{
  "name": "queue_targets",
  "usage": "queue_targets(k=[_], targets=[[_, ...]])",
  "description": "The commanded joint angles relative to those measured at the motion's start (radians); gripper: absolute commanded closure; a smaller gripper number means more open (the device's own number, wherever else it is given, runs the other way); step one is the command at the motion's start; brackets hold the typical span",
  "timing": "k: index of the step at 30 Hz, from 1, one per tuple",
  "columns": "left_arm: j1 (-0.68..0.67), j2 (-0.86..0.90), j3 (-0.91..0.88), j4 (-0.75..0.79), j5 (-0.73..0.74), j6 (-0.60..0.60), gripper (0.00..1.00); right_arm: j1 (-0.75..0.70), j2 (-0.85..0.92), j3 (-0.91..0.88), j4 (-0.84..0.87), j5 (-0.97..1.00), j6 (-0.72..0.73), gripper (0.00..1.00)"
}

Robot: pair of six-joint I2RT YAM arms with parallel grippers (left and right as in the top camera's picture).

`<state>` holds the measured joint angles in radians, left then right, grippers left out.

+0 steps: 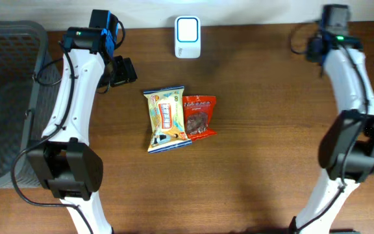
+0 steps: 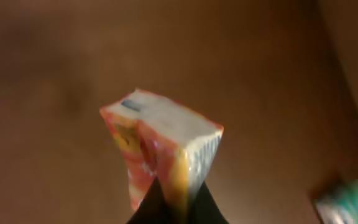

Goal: Scan the item barcode
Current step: 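Carry the orange tissue pack to the right table edge and release, then move the right gripper to the red sweets bag and grasp it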

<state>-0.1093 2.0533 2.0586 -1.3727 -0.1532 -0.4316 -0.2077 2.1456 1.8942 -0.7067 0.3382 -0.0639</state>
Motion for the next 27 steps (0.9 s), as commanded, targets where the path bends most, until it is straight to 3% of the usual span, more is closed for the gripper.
queue_targets(k=[1, 8, 9, 10, 11, 12, 17, 22, 25, 27], targets=[[-0.001, 0.0, 0.0, -0.001, 0.003, -0.01, 0.01, -0.129, -0.013, 0.002, -0.077, 0.014, 0.025, 0.96], [-0.001, 0.0, 0.0, -0.001, 0.004, -0.01, 0.01, -0.357, -0.012, -0.026, -0.125, 0.01, 0.135, 0.95], [-0.001, 0.0, 0.0, -0.001, 0.003, -0.01, 0.01, -0.371, -0.012, -0.036, -0.117, 0.011, 0.149, 0.91], [-0.001, 0.0, 0.0, -0.001, 0.003, -0.01, 0.01, -0.395, -0.011, -0.053, -0.108, 0.01, 0.153, 0.74], [-0.001, 0.0, 0.0, -0.001, 0.003, -0.01, 0.01, -0.416, -0.011, -0.068, -0.104, 0.011, 0.155, 0.44], [-0.001, 0.0, 0.0, -0.001, 0.003, -0.01, 0.01, -0.431, -0.011, -0.082, -0.1, 0.01, 0.155, 0.02], [-0.001, 0.0, 0.0, -0.001, 0.004, -0.01, 0.01, -0.441, -0.011, -0.12, -0.086, -0.085, 0.155, 0.02], [-0.001, 0.0, 0.0, -0.001, 0.004, -0.01, 0.01, -0.438, -0.011, -0.12, -0.071, -0.564, 0.155, 0.02], [-0.001, 0.0, 0.0, -0.001, 0.004, -0.01, 0.01, -0.405, -0.011, -0.122, -0.087, -0.727, 0.154, 0.02], [-0.001, 0.0, 0.0, -0.001, 0.003, -0.01, 0.01, -0.336, -0.011, -0.122, -0.151, -1.03, 0.154, 0.02]])
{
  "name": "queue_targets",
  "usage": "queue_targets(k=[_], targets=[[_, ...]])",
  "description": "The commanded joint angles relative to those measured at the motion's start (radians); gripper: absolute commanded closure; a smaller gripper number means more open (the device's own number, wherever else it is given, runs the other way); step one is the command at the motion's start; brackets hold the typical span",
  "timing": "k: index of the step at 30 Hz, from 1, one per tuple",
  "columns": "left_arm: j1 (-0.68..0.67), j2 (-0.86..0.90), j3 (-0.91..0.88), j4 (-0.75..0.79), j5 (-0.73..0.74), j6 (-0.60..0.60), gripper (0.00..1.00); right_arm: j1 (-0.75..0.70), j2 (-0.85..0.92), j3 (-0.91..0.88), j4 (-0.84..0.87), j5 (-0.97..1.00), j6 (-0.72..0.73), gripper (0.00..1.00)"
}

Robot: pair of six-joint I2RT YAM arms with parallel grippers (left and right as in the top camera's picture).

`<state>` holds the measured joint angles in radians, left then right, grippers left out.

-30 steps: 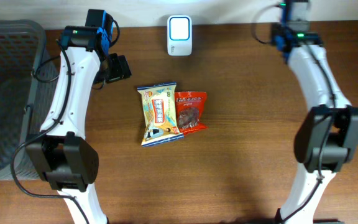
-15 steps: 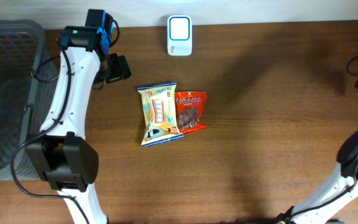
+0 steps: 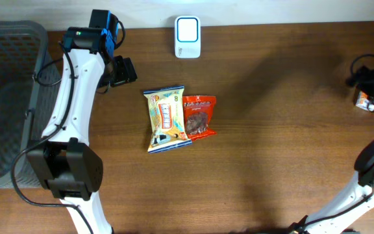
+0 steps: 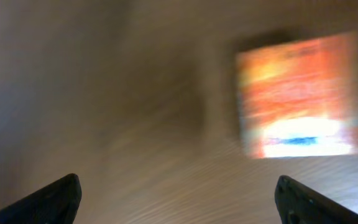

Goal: Scan the item barcode
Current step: 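Move the right gripper to the red sweets bag and grasp it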

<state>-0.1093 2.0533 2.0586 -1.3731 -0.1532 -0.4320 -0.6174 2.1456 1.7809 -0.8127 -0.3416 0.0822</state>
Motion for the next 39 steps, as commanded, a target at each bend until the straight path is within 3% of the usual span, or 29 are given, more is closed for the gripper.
queue_targets(k=[1, 8, 13, 16, 22, 32, 34, 35, 36, 38, 39], targets=[[-0.001, 0.0, 0.0, 0.0, 0.004, -0.009, 0.01, 0.106, -0.011, -0.008, -0.072, -0.398, 0.008, 0.02], [-0.001, 0.0, 0.0, 0.0, 0.003, -0.009, 0.01, 0.549, -0.011, -0.009, -0.217, -0.375, -0.07, 0.02], [-0.001, 0.0, 0.0, 0.0, 0.003, -0.009, 0.01, 0.836, -0.011, -0.009, -0.216, -0.082, 0.037, 0.02], [-0.001, 0.0, 0.0, 0.0, 0.004, -0.009, 0.01, 0.893, -0.011, -0.009, -0.216, -0.083, 0.113, 0.02], [-0.001, 0.0, 0.0, 0.0, 0.004, -0.009, 0.01, 0.998, -0.011, -0.011, -0.237, -0.048, 0.118, 0.02], [-0.001, 0.0, 0.0, 0.0, 0.003, -0.009, 0.01, 1.004, -0.011, -0.172, -0.192, -0.035, 0.212, 0.01], [-0.001, 0.0, 0.0, 0.0, 0.003, -0.009, 0.01, 1.004, -0.011, -0.196, -0.151, -0.062, 0.213, 0.24], [-0.001, 0.0, 0.0, 0.0, 0.004, -0.009, 0.01, 1.004, -0.011, -0.197, -0.138, -0.066, 0.213, 0.46], [-0.001, 0.0, 0.0, 0.0, 0.004, -0.009, 0.01, 1.004, -0.011, -0.197, -0.125, -0.068, 0.215, 0.56], [-0.001, 0.0, 0.0, 0.0, 0.003, -0.009, 0.01, 1.003, -0.011, -0.197, -0.116, -0.069, 0.215, 0.88], [-0.001, 0.0, 0.0, 0.0, 0.004, -0.009, 0.01, 1.003, -0.011, -0.197, -0.116, -0.069, 0.215, 0.96]])
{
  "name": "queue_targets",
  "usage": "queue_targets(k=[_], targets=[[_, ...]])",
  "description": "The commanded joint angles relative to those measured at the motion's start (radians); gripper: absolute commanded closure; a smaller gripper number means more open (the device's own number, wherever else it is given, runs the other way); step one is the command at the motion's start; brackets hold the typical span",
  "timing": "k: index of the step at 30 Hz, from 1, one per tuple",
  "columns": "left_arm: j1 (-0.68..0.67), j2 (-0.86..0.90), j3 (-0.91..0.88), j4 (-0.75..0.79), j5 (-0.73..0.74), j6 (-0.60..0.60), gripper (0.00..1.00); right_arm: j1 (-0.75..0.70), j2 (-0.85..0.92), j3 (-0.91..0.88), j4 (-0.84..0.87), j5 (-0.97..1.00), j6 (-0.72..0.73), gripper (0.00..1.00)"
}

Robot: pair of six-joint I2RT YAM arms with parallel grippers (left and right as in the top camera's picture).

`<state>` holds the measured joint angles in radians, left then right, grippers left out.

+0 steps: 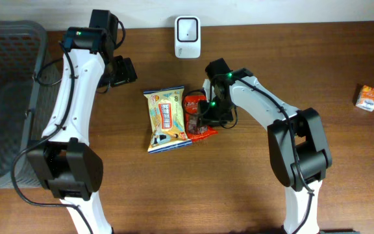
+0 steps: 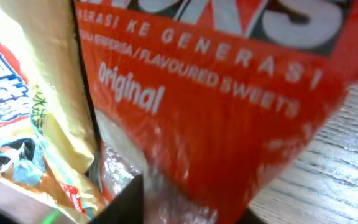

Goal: Scan the item barcode
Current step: 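Move the right gripper to the red sweets bag and grasp it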

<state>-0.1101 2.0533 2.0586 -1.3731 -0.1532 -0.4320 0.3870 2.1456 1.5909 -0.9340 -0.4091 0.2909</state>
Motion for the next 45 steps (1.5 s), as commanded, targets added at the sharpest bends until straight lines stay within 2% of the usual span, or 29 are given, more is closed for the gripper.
queue_targets(k=[1, 5, 7, 10, 12, 14, 18, 24, 25, 26, 27, 29, 32, 33, 35, 36, 39, 40, 43, 45], targets=[[0.0, 0.0, 0.0, 0.0, 0.003, -0.009, 0.01, -0.003, -0.011, -0.006, 0.007, -0.002, 0.006, 0.96], [0.0, 0.0, 0.0, 0.0, 0.003, -0.009, 0.01, -0.053, -0.014, 0.052, -0.085, 0.03, 0.006, 0.96], [0.0, 0.0, 0.0, 0.0, 0.004, -0.009, 0.01, -0.097, -0.015, 0.143, -0.207, 0.182, 0.007, 0.96], [0.0, 0.0, 0.0, 0.0, 0.004, -0.009, 0.01, -0.12, -0.015, 0.257, -0.366, 0.526, 0.121, 0.96], [0.0, 0.0, 0.0, 0.0, 0.003, -0.009, 0.01, -0.113, -0.015, 0.3, -0.473, 0.835, 0.254, 0.96], [0.0, 0.0, 0.0, 0.0, 0.004, -0.009, 0.01, -0.105, -0.014, 0.297, -0.517, 1.011, 0.36, 0.96], [0.0, 0.0, 0.0, 0.0, 0.003, -0.009, 0.01, -0.099, -0.011, 0.216, -0.481, 1.167, 0.506, 0.96], [0.0, 0.0, 0.0, 0.0, 0.003, -0.009, 0.01, -0.065, -0.011, 0.045, -0.28, 1.075, 0.507, 0.96], [0.0, 0.0, 0.0, 0.0, 0.004, -0.009, 0.01, -0.051, -0.011, 0.038, -0.268, 1.059, 0.507, 0.93], [0.0, 0.0, 0.0, 0.0, 0.004, -0.009, 0.01, -0.031, -0.011, 0.035, -0.261, 1.043, 0.507, 0.83], [0.0, 0.0, 0.0, 0.0, 0.004, -0.009, 0.01, -0.012, -0.011, 0.035, -0.254, 1.028, 0.507, 0.79], [0.0, 0.0, 0.0, 0.0, 0.004, -0.009, 0.01, 0.045, -0.011, 0.035, -0.225, 0.986, 0.507, 0.79], [0.0, 0.0, 0.0, 0.0, 0.003, -0.009, 0.01, 0.102, -0.011, 0.035, -0.198, 0.983, 0.507, 0.7], [0.0, 0.0, 0.0, 0.0, 0.003, -0.009, 0.01, 0.114, -0.011, 0.035, -0.195, 0.984, 0.507, 0.65], [0.0, 0.0, 0.0, 0.0, 0.004, -0.009, 0.01, 0.13, -0.011, 0.035, -0.195, 0.984, 0.499, 0.42], [0.0, 0.0, 0.0, 0.0, 0.004, -0.009, 0.01, 0.129, -0.011, 0.035, -0.201, 0.985, 0.498, 0.37], [0.0, 0.0, 0.0, 0.0, 0.003, -0.009, 0.01, 0.125, -0.011, 0.04, -0.204, 0.985, 0.357, 0.32], [0.0, 0.0, 0.0, 0.0, 0.004, -0.009, 0.01, 0.125, -0.011, 0.063, -0.232, 0.995, 0.294, 0.28], [0.0, 0.0, 0.0, 0.0, 0.004, -0.009, 0.01, 0.125, -0.011, 0.154, -0.354, 1.087, 0.238, 0.2], [0.0, 0.0, 0.0, 0.0, 0.004, -0.009, 0.01, 0.126, -0.011, 0.196, -0.4, 1.075, 0.123, 0.15]])
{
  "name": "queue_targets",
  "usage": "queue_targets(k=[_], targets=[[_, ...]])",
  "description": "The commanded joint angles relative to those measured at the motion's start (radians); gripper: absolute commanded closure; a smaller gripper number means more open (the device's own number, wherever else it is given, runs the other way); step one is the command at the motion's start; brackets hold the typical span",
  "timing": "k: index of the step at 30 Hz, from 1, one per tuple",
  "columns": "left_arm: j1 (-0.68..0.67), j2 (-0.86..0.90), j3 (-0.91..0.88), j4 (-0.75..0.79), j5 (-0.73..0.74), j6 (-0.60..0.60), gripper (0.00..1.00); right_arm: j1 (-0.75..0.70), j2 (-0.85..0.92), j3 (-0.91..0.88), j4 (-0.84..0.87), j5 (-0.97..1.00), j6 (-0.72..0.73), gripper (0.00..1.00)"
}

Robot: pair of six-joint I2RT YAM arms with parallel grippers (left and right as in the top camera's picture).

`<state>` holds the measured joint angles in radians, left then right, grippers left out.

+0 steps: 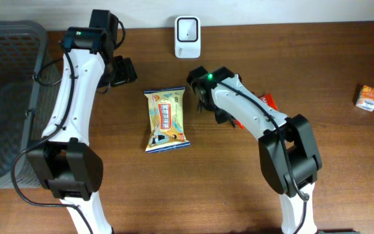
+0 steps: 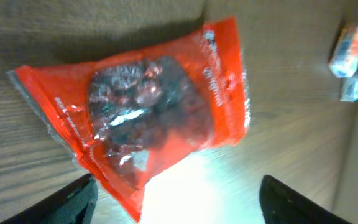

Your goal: Scan the item barcode

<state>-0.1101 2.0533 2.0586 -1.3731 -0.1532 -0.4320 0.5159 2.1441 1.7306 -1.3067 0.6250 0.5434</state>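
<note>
The red sweets packet (image 2: 148, 106) lies flat on the wood, and in the overhead view only a corner of the packet (image 1: 267, 101) shows from under my right arm. My right gripper (image 2: 176, 182) stands open just short of it, nothing between its fingers (image 2: 73, 199); from overhead that gripper (image 1: 229, 119) is mid-table. The white scanner (image 1: 187, 28) stands at the back edge. A yellow snack bag (image 1: 166, 119) lies left of the arm. My left gripper (image 1: 123, 70) hangs at the back left, its jaws unclear.
A dark mesh basket (image 1: 5, 97) fills the left side. A small orange carton (image 1: 367, 97) lies at the far right with a pale item by the edge; the carton (image 2: 347, 46) and a teal item (image 2: 356, 87) also show past the packet.
The red packet was beside the yellow bag with my right gripper close on it. It now lies further right, and the gripper is open and off it. The left arm has not moved.
My right gripper first held the small orange carton at the back right. Then the carton lay on the table at the far right with the gripper open. Then the gripper was at the red packet by the yellow bag. Now that packet lies apart to the right, released.
</note>
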Motion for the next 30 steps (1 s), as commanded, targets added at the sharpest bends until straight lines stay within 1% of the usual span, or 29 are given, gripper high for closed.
queue_targets(k=[1, 4, 6, 10, 14, 18, 23, 26, 29, 30], targets=[[0.0, 0.0, 0.0, 0.0, 0.003, -0.009, 0.01, 0.002, -0.01, 0.058, -0.042, -0.007, -0.222, 0.15], [0.0, 0.0, 0.0, 0.0, 0.004, -0.009, 0.01, 0.012, -0.01, 0.045, -0.039, -0.227, -0.461, 0.15], [0.0, 0.0, 0.0, 0.0, 0.003, -0.009, 0.01, 0.014, -0.01, 0.035, -0.002, -0.239, -0.526, 0.15], [0.0, 0.0, 0.0, 0.0, 0.004, -0.009, 0.01, 0.013, -0.008, 0.035, 0.077, -0.21, -0.528, 0.15], [0.0, 0.0, 0.0, 0.0, 0.003, -0.009, 0.01, 0.012, 0.029, 0.034, 0.077, -0.209, -0.528, 0.15], [0.0, 0.0, 0.0, 0.0, 0.003, -0.009, 0.01, -0.002, 0.085, 0.033, 0.075, -0.164, -0.528, 0.15], [0.0, 0.0, 0.0, 0.0, 0.003, -0.009, 0.01, -0.059, 0.092, 0.026, 0.06, -0.158, -0.524, 0.11], [0.0, 0.0, 0.0, 0.0, 0.004, -0.009, 0.01, -0.101, 0.092, -0.01, 0.076, -0.169, -0.525, 0.12], [0.0, 0.0, 0.0, 0.0, 0.004, -0.009, 0.01, -0.113, 0.092, -0.083, 0.154, -0.18, -0.525, 0.13], [0.0, 0.0, 0.0, 0.0, 0.003, -0.009, 0.01, -0.113, 0.092, -0.094, 0.167, -0.18, -0.525, 0.16]])
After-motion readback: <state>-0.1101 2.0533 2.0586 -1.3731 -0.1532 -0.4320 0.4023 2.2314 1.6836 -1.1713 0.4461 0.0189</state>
